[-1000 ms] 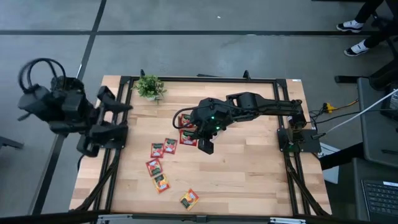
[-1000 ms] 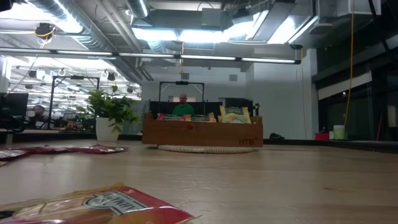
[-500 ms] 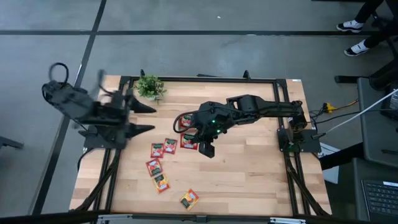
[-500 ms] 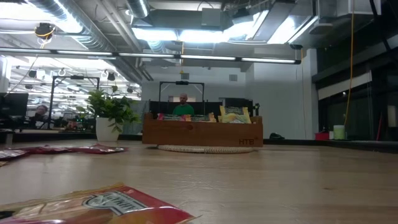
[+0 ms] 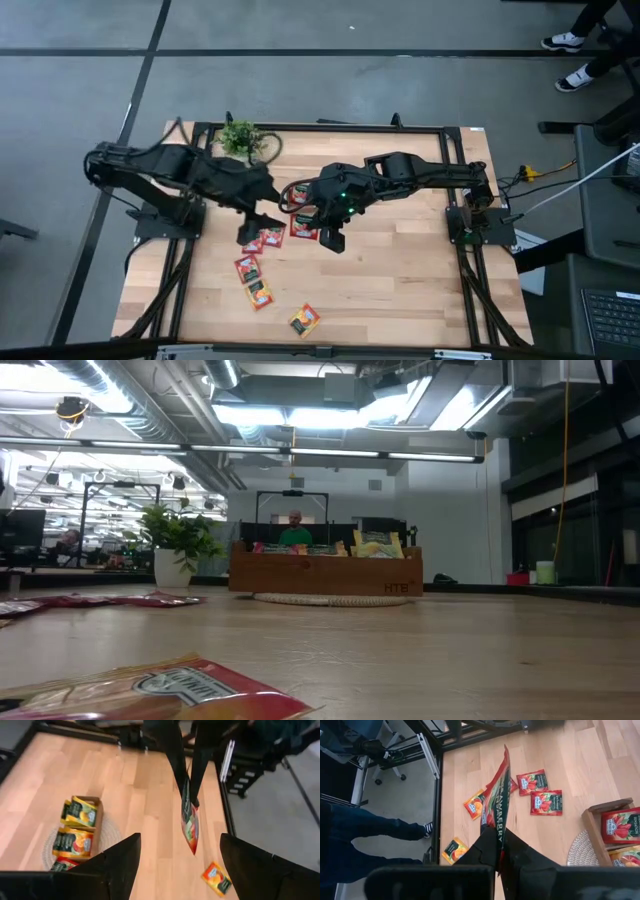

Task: Pick & Place Tea
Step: Put the red tea bag into the left section of the wooden organizer

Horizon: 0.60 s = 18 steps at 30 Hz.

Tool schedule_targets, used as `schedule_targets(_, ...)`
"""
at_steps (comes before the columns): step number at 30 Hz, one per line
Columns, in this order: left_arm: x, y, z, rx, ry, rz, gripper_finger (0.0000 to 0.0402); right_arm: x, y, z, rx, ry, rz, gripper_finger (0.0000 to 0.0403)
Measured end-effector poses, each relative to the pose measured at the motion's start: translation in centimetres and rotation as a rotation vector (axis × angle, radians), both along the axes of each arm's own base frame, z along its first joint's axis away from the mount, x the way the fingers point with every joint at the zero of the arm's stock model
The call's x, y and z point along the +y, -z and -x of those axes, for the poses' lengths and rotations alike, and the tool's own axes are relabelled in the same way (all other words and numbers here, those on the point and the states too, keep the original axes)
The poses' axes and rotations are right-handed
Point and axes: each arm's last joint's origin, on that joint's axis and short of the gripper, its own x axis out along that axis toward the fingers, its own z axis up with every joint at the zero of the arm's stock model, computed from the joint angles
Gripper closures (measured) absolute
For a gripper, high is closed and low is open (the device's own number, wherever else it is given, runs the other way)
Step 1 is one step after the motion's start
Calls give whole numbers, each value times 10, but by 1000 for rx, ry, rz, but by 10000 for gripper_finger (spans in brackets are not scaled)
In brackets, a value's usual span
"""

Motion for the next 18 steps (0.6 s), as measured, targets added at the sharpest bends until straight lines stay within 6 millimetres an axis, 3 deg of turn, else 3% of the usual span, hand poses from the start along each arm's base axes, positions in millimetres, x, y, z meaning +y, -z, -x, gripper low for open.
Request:
schedule_targets(5, 0, 8, -13, 35, 13, -34, 137, 0, 0, 0, -1, -1, 2, 394)
schedule_targets(13, 7, -6, -17, -13, -23, -34, 137, 0, 0, 0, 1, -4, 10, 393)
schedule_targets(18, 10, -2, -23, 14, 5, -13, 154, 0, 0, 0, -4, -13, 23, 393)
